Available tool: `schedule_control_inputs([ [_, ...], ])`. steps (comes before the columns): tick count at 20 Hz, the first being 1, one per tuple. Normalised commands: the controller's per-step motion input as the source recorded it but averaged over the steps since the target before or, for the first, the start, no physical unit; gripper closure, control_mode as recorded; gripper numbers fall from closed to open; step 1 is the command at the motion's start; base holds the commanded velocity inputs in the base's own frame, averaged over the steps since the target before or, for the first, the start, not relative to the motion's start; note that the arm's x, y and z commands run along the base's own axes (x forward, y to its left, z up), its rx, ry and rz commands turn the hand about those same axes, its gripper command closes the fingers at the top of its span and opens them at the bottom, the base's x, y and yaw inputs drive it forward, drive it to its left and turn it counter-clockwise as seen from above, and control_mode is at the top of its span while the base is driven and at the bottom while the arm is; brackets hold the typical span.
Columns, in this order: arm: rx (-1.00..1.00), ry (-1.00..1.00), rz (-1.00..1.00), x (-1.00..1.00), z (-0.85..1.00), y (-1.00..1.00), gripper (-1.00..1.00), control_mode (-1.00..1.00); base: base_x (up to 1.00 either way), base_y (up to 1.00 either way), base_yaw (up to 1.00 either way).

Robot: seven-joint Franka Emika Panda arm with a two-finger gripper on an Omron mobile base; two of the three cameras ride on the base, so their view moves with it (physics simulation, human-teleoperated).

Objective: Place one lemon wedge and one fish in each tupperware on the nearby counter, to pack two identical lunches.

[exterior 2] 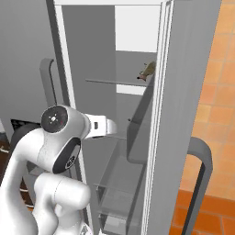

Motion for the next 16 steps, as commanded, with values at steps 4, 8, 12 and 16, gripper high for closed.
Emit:
schedule_control_inputs([
  [4, -0.05, -0.02, -0.03, 0.11, 0.34, -0.02, -1.00, -1.00, 0.00, 0.00, 0.00],
  [8, -0.04, 0.00, -0.02, 0.27, -0.01, -0.08, -1.00, -1.00, 0.00, 0.00, 0.00],
  [12, -0.04, -0.02, 0.00, 0.23, -0.19, -0.42, -1.00, -1.00, 0.00, 0.00, 0.00],
  [16, -0.02, -0.09, 0.00, -0.01, 0.34, -0.25, -1.00, -1.00, 0.00, 0.00, 0.00],
])
